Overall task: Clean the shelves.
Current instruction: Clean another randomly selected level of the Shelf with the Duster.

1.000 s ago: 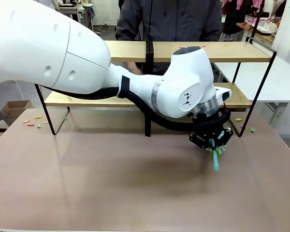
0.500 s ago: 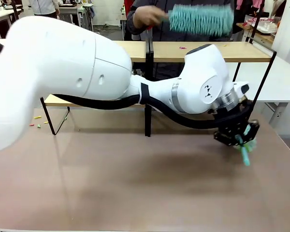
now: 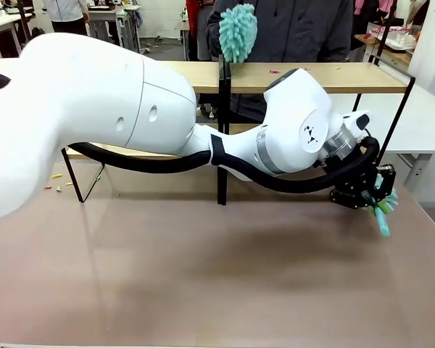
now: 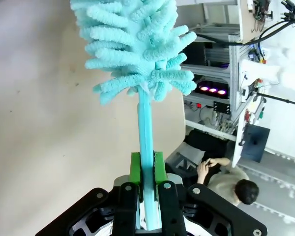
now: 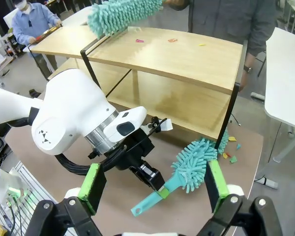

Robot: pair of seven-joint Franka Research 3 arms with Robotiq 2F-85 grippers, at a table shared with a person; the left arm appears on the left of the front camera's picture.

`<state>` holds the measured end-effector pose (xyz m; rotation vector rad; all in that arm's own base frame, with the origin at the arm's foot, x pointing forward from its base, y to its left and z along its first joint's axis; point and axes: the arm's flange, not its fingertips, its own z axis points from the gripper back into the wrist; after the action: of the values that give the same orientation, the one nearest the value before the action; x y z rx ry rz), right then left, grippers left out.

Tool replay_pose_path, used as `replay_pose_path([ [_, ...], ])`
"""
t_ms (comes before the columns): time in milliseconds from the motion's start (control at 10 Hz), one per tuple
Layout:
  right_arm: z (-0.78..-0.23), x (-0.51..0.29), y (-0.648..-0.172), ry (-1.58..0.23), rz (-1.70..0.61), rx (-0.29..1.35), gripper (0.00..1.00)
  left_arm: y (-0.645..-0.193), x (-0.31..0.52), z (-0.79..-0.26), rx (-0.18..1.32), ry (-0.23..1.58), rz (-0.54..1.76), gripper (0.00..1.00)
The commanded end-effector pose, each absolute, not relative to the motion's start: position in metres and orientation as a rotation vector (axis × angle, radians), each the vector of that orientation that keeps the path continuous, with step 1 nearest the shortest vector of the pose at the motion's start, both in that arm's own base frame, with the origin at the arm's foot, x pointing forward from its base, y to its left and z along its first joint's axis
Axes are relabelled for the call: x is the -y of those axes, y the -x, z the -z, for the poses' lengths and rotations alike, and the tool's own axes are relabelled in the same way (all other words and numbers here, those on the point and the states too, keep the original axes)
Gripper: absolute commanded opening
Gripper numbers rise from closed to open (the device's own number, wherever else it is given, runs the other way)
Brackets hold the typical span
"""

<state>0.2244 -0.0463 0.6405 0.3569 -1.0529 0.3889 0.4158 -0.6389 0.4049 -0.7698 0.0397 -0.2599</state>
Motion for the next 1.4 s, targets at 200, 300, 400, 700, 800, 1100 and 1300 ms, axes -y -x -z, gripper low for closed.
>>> replay_pose_path([
  [200, -0.641, 0.047, -0.225, -0.356, -0.388, 1.054, 1.0, -0.381, 0.595, -0.425, -0.021, 0.659, 0.404, 0.12],
  [300, -0.641, 0.047, -0.225, -0.356, -0.388, 1.054, 1.0, -0.368, 0.578, -0.43, -0.026, 0.629, 0.425, 0.12],
  [400, -0.641, 0.047, -0.225, -0.356, -0.388, 1.054, 1.0, -0.352, 0.552, -0.427, -0.043, 0.595, 0.439, 0.12],
  [700, -0.641, 0.047, -0.225, -0.356, -0.388, 1.054, 1.0, -0.295, 0.467, -0.411, -0.193, 0.59, 0.561, 0.12],
  [800, -0.641, 0.047, -0.225, -0.356, -0.388, 1.054, 1.0, -0.28, 0.438, -0.412, -0.192, 0.58, 0.596, 0.12],
  [1100, -0.641, 0.047, -0.225, -0.356, -0.388, 1.054, 1.0, -0.255, 0.341, -0.447, -0.076, 0.632, 0.603, 0.12],
  [1300, -0.641, 0.047, -0.225, -0.356, -0.388, 1.054, 1.0, -0.246, 0.305, -0.455, -0.051, 0.69, 0.621, 0.12],
])
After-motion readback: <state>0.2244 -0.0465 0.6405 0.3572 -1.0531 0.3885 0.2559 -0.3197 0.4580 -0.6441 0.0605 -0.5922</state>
